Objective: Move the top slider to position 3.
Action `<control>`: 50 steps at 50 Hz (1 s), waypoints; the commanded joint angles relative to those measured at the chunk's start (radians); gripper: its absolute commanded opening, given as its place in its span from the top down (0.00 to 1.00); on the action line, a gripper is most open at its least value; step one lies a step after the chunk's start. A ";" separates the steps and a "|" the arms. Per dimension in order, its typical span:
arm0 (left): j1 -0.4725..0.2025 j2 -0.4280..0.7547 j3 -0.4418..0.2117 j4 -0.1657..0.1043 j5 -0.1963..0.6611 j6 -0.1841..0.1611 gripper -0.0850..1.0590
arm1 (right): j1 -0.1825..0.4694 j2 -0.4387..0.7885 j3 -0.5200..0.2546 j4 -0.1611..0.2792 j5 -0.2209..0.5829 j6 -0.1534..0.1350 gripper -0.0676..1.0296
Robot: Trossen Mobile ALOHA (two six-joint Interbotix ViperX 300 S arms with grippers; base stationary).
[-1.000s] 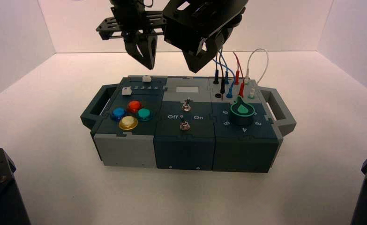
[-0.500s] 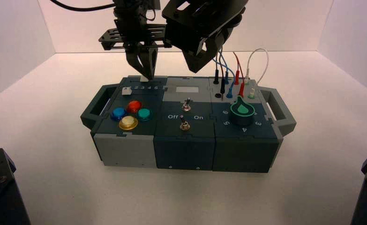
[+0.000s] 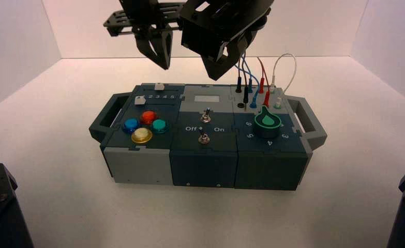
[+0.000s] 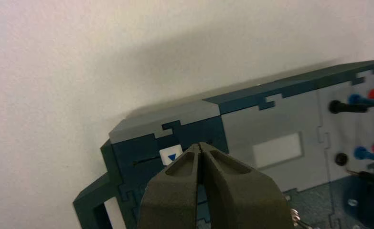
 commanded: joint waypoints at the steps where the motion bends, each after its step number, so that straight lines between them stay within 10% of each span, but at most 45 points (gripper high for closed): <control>1: 0.012 -0.035 0.002 0.012 0.002 0.003 0.95 | 0.008 -0.012 -0.025 0.000 -0.003 0.006 0.96; 50: 0.057 0.048 0.020 0.012 0.000 0.032 0.95 | 0.008 -0.014 -0.026 0.002 -0.002 0.006 0.96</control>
